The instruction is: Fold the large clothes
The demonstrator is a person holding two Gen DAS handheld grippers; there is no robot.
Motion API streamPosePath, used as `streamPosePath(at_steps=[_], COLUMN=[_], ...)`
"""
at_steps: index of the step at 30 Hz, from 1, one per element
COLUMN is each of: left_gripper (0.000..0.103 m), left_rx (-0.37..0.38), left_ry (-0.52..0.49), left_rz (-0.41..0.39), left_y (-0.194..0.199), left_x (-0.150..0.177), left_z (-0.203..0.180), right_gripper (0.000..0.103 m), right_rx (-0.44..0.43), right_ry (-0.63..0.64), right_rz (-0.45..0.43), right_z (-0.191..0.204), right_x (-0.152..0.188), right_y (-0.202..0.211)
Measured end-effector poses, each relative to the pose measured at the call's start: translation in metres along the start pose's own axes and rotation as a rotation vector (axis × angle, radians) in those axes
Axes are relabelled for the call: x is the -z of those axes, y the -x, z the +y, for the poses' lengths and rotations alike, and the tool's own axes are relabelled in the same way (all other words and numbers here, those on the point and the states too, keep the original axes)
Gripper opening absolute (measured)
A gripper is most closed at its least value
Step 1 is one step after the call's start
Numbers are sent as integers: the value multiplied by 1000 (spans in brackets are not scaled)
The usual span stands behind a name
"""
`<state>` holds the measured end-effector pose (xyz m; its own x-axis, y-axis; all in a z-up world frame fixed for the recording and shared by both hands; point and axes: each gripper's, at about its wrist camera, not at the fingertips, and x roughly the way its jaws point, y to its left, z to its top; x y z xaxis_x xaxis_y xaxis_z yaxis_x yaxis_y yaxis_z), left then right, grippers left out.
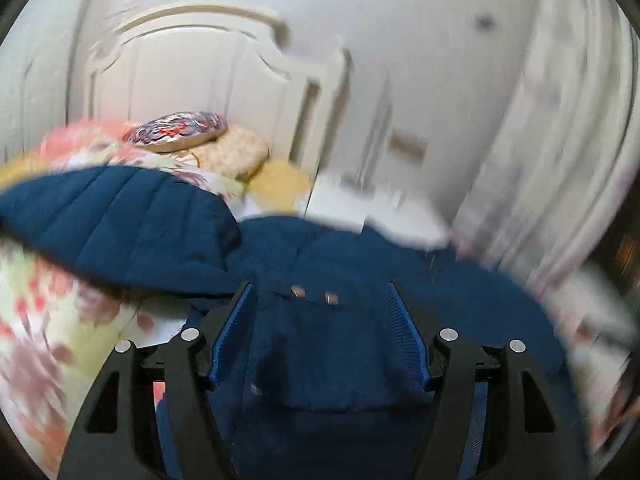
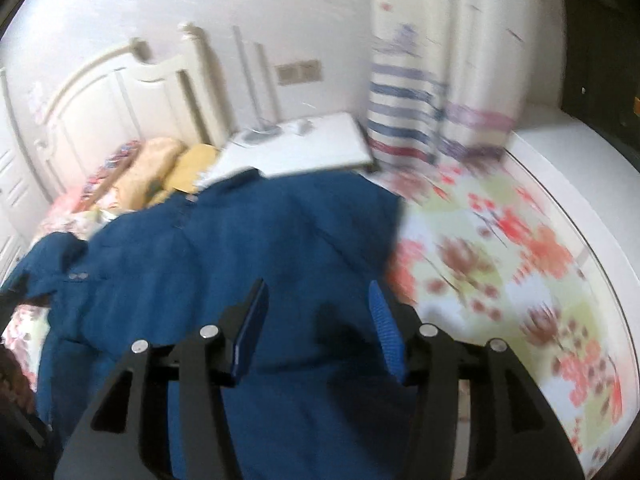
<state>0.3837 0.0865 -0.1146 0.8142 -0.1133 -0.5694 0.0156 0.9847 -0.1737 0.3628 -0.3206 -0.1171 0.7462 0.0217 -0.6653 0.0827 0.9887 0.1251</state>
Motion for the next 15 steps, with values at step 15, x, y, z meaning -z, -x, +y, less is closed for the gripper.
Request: streamPosePath(at_steps=[15], left_gripper=[86], left_rx=[-48], left_ry=[-112], left_rz=[231], left_y=[-78], left_x=[37], left_z=[-13], right_gripper=[46], right_rx=[-77], right_ry=[88], right_rz=[137], right_z=[16], right_x=[-10], right_y=[-58])
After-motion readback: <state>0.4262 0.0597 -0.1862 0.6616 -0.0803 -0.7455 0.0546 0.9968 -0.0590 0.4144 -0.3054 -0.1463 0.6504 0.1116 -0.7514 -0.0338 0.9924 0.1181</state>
